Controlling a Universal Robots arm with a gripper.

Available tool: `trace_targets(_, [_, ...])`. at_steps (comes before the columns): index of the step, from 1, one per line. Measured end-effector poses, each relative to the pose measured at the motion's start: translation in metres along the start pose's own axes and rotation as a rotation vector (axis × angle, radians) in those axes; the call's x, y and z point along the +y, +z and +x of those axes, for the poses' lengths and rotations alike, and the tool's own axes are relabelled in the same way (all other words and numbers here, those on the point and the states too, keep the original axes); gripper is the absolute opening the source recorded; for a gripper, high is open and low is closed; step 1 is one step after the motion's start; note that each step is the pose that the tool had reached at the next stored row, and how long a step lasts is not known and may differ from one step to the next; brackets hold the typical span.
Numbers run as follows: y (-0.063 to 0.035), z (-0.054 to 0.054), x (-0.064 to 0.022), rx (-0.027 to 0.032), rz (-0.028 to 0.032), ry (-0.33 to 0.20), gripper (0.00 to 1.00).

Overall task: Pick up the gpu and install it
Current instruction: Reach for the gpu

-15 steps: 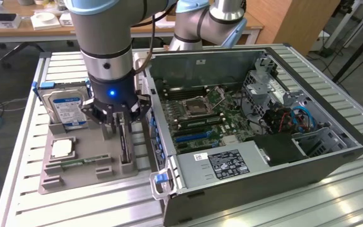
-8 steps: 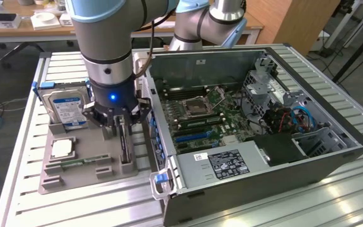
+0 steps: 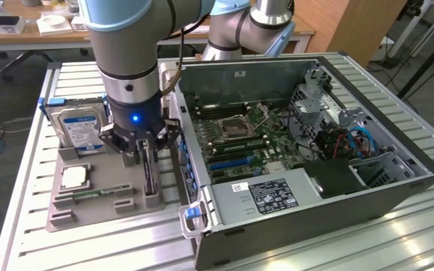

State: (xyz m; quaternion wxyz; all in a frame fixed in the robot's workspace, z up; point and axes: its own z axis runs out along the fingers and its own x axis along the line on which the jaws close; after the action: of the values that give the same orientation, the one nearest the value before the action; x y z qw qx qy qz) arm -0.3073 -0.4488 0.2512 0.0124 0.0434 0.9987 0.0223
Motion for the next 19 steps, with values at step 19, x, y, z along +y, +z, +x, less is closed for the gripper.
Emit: trace_targets(19, [0.0108,0.0,-0.0005,0.0005,0.0002,-0.005,0.41])
